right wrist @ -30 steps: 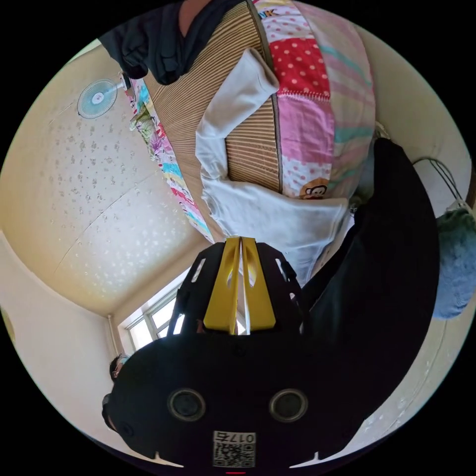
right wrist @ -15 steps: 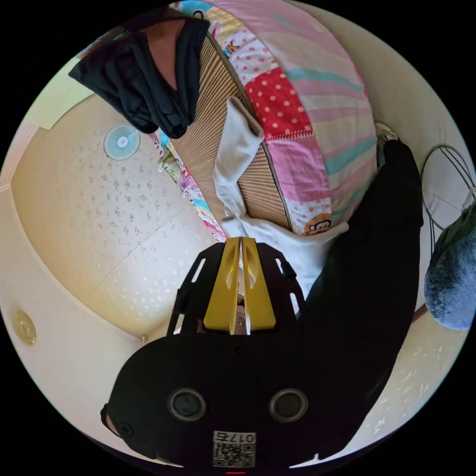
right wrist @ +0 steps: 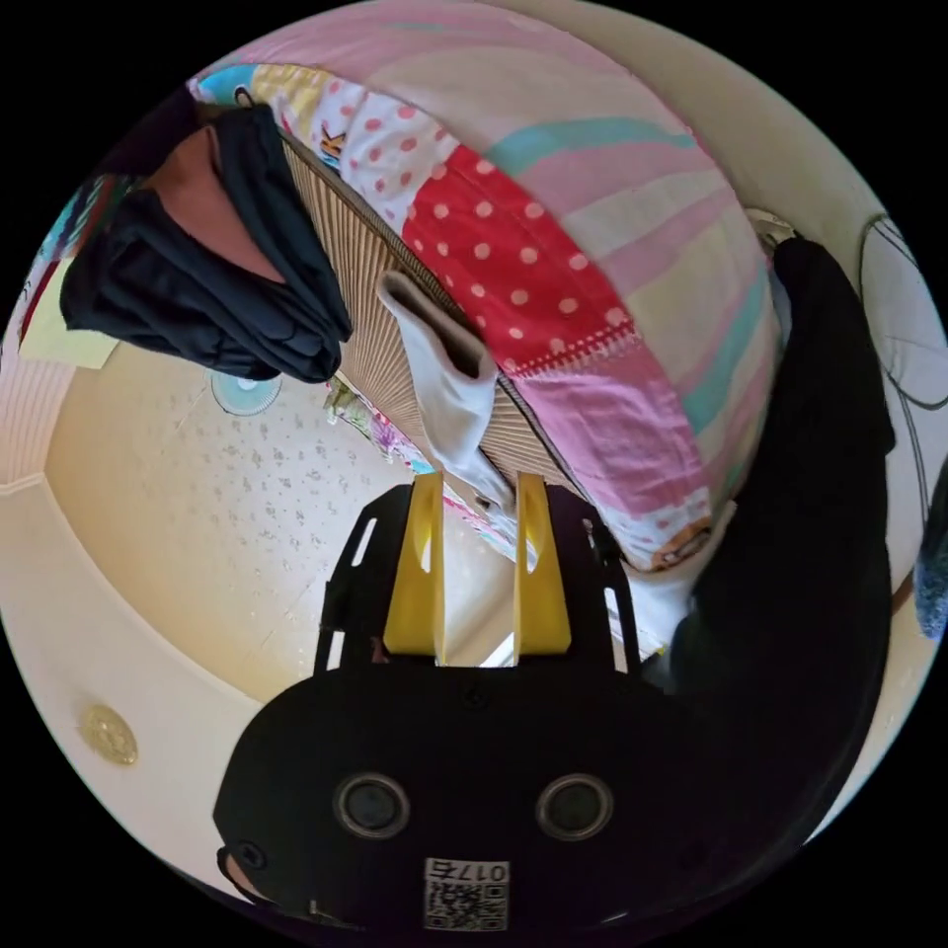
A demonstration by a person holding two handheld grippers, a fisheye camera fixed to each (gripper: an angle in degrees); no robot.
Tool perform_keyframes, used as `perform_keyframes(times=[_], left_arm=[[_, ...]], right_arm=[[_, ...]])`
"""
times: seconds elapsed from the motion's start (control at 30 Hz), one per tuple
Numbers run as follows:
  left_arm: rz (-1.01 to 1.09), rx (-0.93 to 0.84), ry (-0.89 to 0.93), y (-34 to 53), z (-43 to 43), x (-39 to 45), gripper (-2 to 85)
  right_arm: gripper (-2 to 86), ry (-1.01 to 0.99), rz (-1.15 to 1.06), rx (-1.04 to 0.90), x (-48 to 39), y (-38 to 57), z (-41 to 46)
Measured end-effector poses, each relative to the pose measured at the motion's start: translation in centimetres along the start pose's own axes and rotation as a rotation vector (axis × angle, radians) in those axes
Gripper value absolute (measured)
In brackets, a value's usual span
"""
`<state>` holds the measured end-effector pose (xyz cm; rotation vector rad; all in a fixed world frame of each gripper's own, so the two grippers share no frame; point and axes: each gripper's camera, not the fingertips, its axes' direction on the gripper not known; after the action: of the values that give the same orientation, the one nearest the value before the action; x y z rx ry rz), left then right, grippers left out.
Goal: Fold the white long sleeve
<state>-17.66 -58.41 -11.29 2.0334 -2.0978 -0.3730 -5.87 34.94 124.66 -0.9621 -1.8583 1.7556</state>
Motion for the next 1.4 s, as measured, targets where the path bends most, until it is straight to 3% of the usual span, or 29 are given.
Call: perform_keyframes(times=[0.13,0.27,0.37,0.5,0.67,0.87,1.0,1.17,1.4], left_arm=[[-0.156,0.002,0.019,-1.1,0.3,0.6,2.3],[-0.272,0.033,0.048,-2.1,0.6,2.6,11.3],[-0.229,0.022,-0.026,-2.4,0.7,4.3,12.5],[-0.190,-0.010,-0.040,-2.6,0.5,4.4,11.5],[-0.214,-0.013,0.050,-1.6,-0.6,1.6,9.0],[-0.272,0.069,0.142,0.7,-3.0,-2.6,8.9],[-0.264,0.104,0.125,2.6,-4.7,-5.0,8.9],[-0.263,0.184,0.161,6.3,-7.1,-10.1,9.3],[-0.178,0.087,0.021,10.7,-6.5,-16.6,12.3]], right_arm=[[12.7,-0.080,0.005,-0.025,0.6,-0.9,4.8],[10.8,-0.125,0.027,0.078,1.3,-0.5,6.1],[5.8,-0.110,0.011,0.247,0.4,0.7,4.2],[3.9,-0.017,-0.119,0.281,-4.0,1.4,2.5],[3.1,0.259,-0.751,0.005,-18.0,8.3,10.3],[2.6,0.291,-1.270,-0.454,-23.2,26.4,28.2],[2.3,0.300,-1.349,-0.780,-17.8,37.1,38.7],[1.5,0.424,-1.229,-1.193,-3.8,44.3,47.0],[1.6,0.774,-1.003,-1.047,4.7,37.4,38.2]])
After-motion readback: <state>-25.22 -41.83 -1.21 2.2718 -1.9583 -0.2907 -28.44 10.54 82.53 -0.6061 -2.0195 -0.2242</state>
